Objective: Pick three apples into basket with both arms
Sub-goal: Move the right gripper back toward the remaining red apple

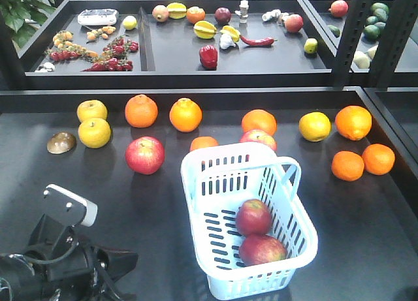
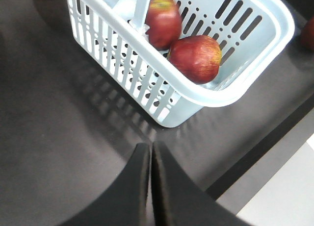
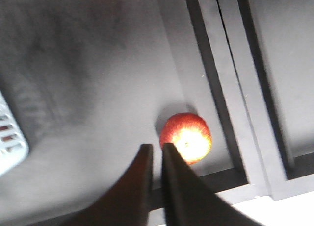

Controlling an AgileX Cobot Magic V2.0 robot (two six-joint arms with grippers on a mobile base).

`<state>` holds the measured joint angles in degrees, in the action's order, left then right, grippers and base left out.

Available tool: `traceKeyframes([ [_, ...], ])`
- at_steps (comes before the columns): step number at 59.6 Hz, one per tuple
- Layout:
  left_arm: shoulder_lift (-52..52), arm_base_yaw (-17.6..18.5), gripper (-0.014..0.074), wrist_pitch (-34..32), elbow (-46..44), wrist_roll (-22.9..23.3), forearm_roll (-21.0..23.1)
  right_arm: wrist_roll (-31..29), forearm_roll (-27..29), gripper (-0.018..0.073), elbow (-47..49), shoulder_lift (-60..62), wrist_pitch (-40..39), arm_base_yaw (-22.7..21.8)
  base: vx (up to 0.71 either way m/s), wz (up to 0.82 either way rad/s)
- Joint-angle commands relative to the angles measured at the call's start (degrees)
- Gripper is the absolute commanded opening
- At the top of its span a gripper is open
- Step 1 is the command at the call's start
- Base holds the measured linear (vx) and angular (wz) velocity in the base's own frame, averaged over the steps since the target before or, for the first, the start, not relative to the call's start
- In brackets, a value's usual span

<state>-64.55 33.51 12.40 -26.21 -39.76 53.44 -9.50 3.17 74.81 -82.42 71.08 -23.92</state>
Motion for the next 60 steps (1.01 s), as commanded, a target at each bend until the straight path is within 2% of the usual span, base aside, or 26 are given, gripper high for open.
traceKeyframes([
  [1,0.62,0.36,-0.0006,-1.32,-1.33,0.34,1.77,-1.93,2.49,0.0197,0.60,0.38,2.67,-2.57,0.00,0.00],
  [6,0.62,0.36,-0.0006,-1.32,-1.33,0.34,1.77,-1.87,1.21,0.0351,-3.49,-1.22,2.56,-2.97,0.00,0.00],
  [11,0.62,0.36,-0.0006,-1.24,-1.33,0.34,1.77,-0.49,-2.49,0.0510,-8.43,-3.79,1.80,-2.97,0.00,0.00],
  [18,0.62,0.36,-0.0006,-0.94,-1.33,0.34,1.83,1.76,-5.47,0.0670,-14.96,-5.92,-1.97,-2.97,0.00,0.00],
  [22,0.62,0.36,-0.0006,-1.00,-1.33,0.34,1.88,2.10,-5.47,0.0720,-17.58,-6.56,-5.15,-2.97,0.00,0.00],
  [34,0.62,0.36,-0.0006,-0.94,-1.33,0.34,1.93,2.52,-5.37,0.0717,-21.89,-10.25,-11.60,-2.92,0.00,0.00],
  [60,0.62,0.36,-0.0006,-0.94,-1.33,0.34,1.87,3.18,-5.93,0.0682,-21.90,-15.94,-20.49,-2.92,0.00,0.00],
])
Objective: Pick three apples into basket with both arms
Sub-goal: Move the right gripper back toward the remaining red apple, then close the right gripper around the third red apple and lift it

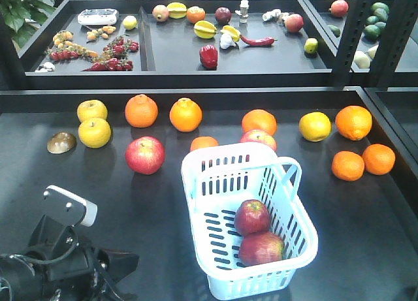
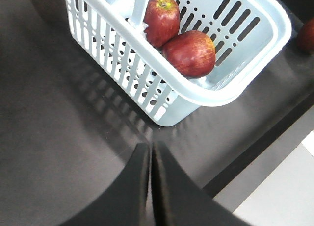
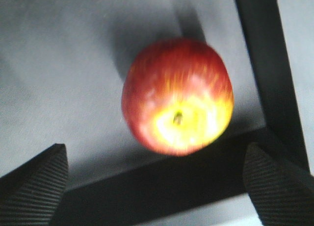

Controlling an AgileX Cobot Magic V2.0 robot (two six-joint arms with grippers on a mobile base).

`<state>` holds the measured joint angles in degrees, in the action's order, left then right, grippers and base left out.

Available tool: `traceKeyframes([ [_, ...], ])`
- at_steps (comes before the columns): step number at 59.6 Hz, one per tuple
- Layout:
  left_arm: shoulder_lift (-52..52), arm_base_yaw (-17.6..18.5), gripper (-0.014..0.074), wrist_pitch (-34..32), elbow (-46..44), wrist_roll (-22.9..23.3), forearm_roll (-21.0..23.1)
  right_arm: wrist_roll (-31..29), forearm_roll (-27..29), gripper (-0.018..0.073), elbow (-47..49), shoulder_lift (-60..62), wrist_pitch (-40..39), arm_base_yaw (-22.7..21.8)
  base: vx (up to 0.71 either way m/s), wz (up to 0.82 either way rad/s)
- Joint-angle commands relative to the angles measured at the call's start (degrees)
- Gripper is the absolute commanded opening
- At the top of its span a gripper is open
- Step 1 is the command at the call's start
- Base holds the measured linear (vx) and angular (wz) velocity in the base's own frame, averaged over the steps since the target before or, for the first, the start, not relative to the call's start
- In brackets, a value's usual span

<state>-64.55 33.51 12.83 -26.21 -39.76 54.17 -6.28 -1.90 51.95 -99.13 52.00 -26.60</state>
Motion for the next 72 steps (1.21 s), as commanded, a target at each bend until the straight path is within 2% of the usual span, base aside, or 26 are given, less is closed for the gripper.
traceKeyframes([
  [1,0.62,0.36,-0.0006,-1.38,-1.33,0.34,1.14,-0.05,-0.86,0.0680,0.97,0.53,-1.72,-0.24,0.00,0.00],
  [40,0.62,0.36,-0.0006,-1.19,-1.33,0.34,1.29,0.02,-2.61,0.0631,0.92,-6.63,-8.52,-0.24,0.00,0.00],
  [47,0.62,0.36,-0.0006,-1.12,-1.33,0.34,2.16,0.14,-2.55,0.0569,0.92,-6.99,-8.52,-0.24,0.00,0.00],
  [54,0.62,0.36,-0.0006,-1.12,-1.33,0.34,2.05,0.02,-2.55,0.0461,0.92,-6.99,-8.46,-0.24,0.00,0.00],
  [65,0.62,0.36,-0.0006,-1.27,-1.33,0.18,2.06,-1.46,-1.67,0.0223,0.92,-6.34,-6.88,-0.24,0.00,0.00],
  [72,0.62,0.36,-0.0006,-1.37,-1.33,0.18,2.06,-5.26,1.24,0.0085,0.92,-3.13,-6.04,-0.24,0.00,0.00],
])
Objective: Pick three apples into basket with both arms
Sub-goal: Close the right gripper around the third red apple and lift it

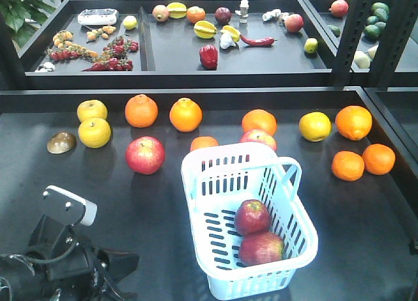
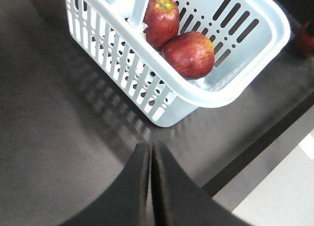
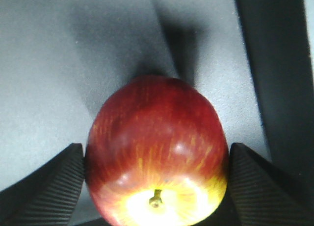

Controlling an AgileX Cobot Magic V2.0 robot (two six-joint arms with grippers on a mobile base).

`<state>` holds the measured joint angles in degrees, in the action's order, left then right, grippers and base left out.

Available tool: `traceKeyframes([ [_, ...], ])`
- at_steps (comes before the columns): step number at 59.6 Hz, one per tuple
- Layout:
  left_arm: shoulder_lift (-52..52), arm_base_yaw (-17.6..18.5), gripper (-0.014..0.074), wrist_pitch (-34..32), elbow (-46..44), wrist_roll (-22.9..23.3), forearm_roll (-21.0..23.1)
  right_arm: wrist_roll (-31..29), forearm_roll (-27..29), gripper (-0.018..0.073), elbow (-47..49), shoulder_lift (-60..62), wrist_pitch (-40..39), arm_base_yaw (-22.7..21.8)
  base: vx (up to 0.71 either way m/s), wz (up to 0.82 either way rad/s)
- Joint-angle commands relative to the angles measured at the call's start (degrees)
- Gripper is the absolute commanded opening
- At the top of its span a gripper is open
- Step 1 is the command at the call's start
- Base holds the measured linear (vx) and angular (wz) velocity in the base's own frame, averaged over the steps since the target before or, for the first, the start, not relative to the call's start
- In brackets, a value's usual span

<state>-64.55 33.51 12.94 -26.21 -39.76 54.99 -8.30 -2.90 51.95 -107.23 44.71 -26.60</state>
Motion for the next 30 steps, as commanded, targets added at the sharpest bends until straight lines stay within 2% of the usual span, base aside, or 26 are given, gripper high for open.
traceKeyframes([
  [1,0.62,0.36,-0.0006,-1.48,-1.33,0.18,1.24,-3.81,2.90,0.0063,0.92,5.93,1.26,-0.24,0.00,0.00],
  [6,0.62,0.36,-0.0006,-1.48,-1.33,0.18,1.24,-8.26,8.81,-0.0011,0.92,10.37,1.13,-0.24,0.00,0.00],
  [16,0.62,0.36,-0.0006,-1.48,-1.33,0.18,1.24,-17.25,20.02,-0.0007,0.92,20.79,2.77,2.95,0.00,0.00],
  [21,0.62,0.36,-0.0006,-1.54,-1.33,0.18,1.24,-19.63,24.46,-0.0006,0.92,25.26,4.50,7.28,0.00,0.00],
  [30,0.62,0.36,-0.0006,-1.54,-1.33,0.18,1.24,-18.93,27.12,-0.0004,0.92,31.26,4.36,16.56,0.00,0.00],
])
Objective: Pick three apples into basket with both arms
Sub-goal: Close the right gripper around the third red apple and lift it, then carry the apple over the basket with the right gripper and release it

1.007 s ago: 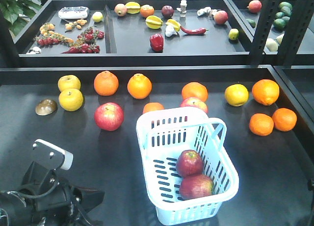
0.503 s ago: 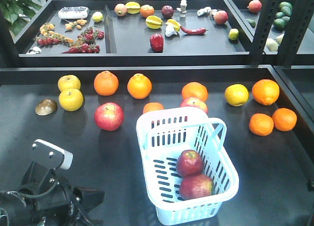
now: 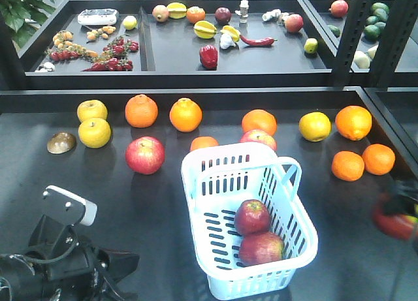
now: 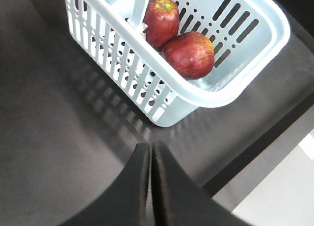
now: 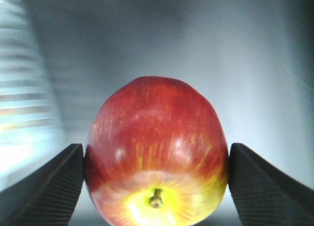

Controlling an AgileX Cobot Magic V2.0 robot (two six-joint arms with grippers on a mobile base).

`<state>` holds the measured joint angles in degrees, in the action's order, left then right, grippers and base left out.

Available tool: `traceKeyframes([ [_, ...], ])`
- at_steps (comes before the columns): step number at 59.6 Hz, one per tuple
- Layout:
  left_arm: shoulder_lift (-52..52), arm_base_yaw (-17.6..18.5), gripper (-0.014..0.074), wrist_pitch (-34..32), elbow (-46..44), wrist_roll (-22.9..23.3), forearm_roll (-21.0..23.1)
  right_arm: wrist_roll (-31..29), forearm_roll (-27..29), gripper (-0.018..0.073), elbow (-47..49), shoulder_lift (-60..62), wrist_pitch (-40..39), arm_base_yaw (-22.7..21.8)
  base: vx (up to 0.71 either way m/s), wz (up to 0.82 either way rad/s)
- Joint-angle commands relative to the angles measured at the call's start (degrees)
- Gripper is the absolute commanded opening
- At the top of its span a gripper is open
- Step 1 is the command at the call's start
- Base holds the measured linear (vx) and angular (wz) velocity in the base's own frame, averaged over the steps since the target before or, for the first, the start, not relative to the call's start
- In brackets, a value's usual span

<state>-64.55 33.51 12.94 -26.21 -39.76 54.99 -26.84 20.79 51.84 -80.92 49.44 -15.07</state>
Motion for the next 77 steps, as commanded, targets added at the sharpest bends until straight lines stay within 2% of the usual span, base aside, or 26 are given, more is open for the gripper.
traceKeyframes([
  [1,0.62,0.36,-0.0006,-1.54,-1.33,0.18,1.24,-0.15,3.86,-0.0005,1.03,5.61,-0.61,6.41,0.00,0.00],
  [9,0.54,0.36,-0.0006,-1.53,-1.33,0.18,1.24,0.26,7.73,0.0000,1.03,7.48,-1.97,14.30,0.00,0.00],
  [13,0.32,0.36,-0.0006,-1.53,-1.33,0.18,1.24,0.26,9.49,0.0007,1.03,7.28,-4.39,19.66,0.00,0.00],
  [20,-0.65,0.36,-0.0006,-1.53,-1.33,0.18,1.24,0.39,10.24,0.0031,1.03,6.46,-8.69,26.89,0.00,0.00],
  [26,-1.93,0.36,-0.0006,-1.46,-1.33,0.18,1.24,1.32,10.38,0.0081,1.03,5.05,-11.09,30.90,0.00,0.00],
  [33,-3.15,0.36,-0.0006,-1.30,-1.33,0.23,1.24,1.27,10.37,0.0205,1.03,2.77,-13.27,32.82,0.00,0.00],
  [46,-3.71,0.36,-0.0006,-1.20,-1.33,0.23,1.24,0.70,11.16,0.0574,1.03,0.03,-17.28,33.25,0.00,0.00],
  [54,-3.72,0.36,-0.0006,-1.14,-1.33,0.23,1.24,0.64,10.98,0.0683,1.03,0.10,-17.40,33.25,0.00,0.00],
  [62,-3.72,0.36,-0.0006,-1.14,-1.33,0.23,1.24,0.46,10.84,0.0688,1.03,0.10,-16.52,33.19,0.00,0.00],
  [67,-3.72,0.36,-0.0006,-1.14,-1.33,0.23,1.24,0.59,10.95,0.0655,1.03,0.10,-14.60,33.19,0.00,0.00],
  [72,-3.72,0.36,-0.0006,-1.14,-1.33,0.23,1.24,0.65,10.82,0.0561,1.03,0.90,-11.67,33.19,0.00,0.00],
  [77,-3.72,0.36,-0.0006,-1.14,-1.33,0.23,1.24,0.47,9.95,0.0398,1.03,3.12,-10.17,33.19,0.00,0.00],
])
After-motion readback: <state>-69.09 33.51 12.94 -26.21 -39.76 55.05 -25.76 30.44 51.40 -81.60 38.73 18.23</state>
